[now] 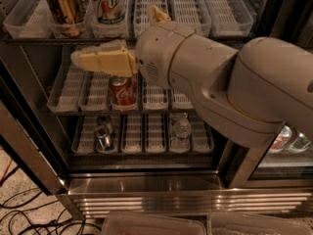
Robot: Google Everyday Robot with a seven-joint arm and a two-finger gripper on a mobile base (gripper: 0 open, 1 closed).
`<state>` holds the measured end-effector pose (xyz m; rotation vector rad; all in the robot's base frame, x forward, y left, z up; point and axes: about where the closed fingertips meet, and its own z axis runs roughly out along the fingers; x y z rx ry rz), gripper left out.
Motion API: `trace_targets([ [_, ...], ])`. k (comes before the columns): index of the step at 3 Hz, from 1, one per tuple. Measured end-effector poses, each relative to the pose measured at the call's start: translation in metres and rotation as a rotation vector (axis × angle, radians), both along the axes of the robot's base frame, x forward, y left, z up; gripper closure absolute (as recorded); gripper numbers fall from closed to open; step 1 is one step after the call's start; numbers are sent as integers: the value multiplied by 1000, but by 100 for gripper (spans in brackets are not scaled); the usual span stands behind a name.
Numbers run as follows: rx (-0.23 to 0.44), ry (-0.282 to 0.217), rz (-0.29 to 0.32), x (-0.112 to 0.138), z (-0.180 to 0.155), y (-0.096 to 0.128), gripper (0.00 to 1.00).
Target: Pick 7up can from top shelf of fridge
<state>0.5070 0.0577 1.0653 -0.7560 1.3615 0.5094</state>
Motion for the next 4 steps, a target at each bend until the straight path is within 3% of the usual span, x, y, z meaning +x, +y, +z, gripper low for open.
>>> trace_targets([
  [1, 24, 56, -38, 3, -9, 5, 0],
  [2, 43, 74, -88, 7, -12, 10, 0],
  [4, 52, 96, -89, 9, -18, 26, 0],
])
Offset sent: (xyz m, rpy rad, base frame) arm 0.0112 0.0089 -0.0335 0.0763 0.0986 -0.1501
